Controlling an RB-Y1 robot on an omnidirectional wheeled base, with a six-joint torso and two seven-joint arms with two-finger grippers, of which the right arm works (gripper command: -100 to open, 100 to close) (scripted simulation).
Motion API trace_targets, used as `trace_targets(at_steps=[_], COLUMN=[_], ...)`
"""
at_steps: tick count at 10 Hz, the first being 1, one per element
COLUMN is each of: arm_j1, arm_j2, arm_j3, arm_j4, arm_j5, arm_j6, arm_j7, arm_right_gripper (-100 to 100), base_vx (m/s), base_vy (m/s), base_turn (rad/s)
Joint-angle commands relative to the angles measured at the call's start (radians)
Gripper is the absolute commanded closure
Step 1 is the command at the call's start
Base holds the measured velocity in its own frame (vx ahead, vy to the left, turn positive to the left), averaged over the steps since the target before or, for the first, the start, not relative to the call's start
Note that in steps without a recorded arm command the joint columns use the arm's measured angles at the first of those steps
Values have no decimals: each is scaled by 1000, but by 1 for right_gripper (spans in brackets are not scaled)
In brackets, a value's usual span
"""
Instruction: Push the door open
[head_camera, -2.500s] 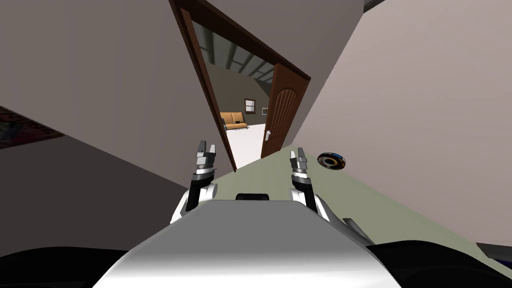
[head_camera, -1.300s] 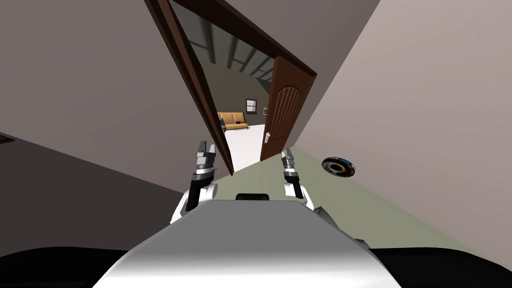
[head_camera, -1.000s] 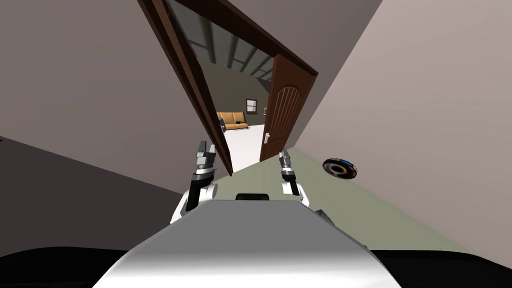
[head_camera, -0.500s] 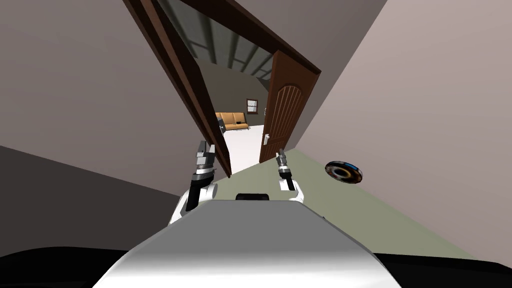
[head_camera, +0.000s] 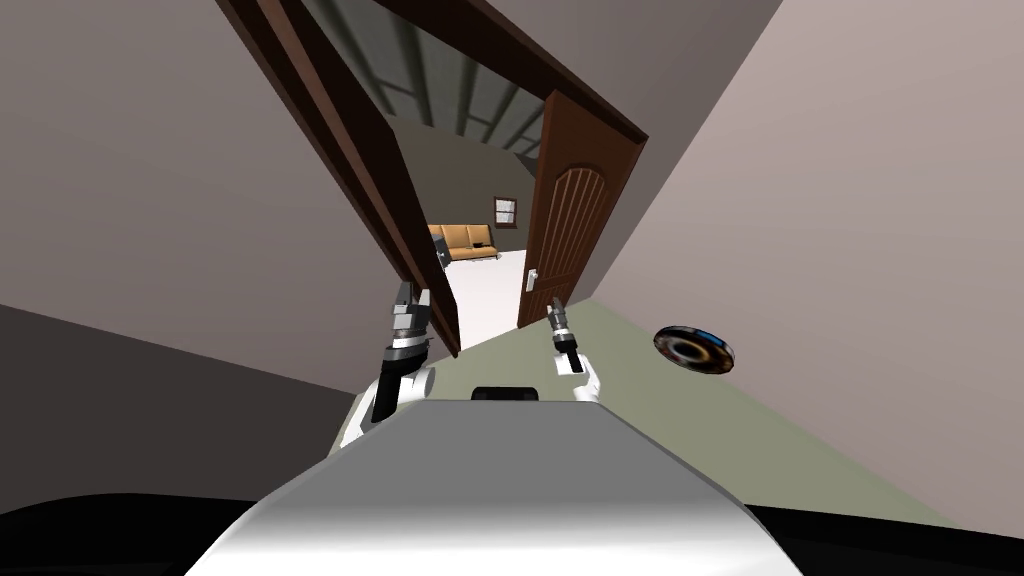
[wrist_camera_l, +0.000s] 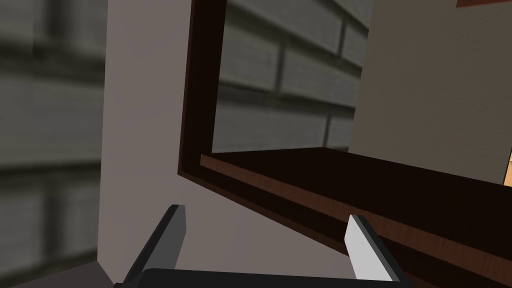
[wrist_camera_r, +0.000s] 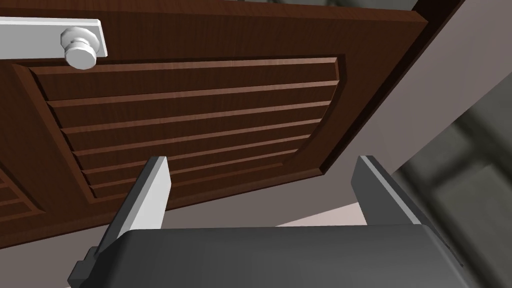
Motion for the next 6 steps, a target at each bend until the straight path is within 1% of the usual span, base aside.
trace_targets(at_steps=[1, 3, 4, 6], arm_j1=[-25, -66, -66, -108], arm_j2=[1, -1, -1, -3], arm_j3=[7, 13, 13, 19], arm_j4=[49, 106, 113, 173], arm_j5=[10, 20, 20, 30], arm_j6=[-5, -7, -7, -10], arm_j7=[-12, -29, -29, -46], arm_right_gripper=[-100, -100, -100, -100], base_vx=[86, 109, 72, 59], base_vy=[-92, -95, -55, -63], base_turn=[49, 37, 13, 30])
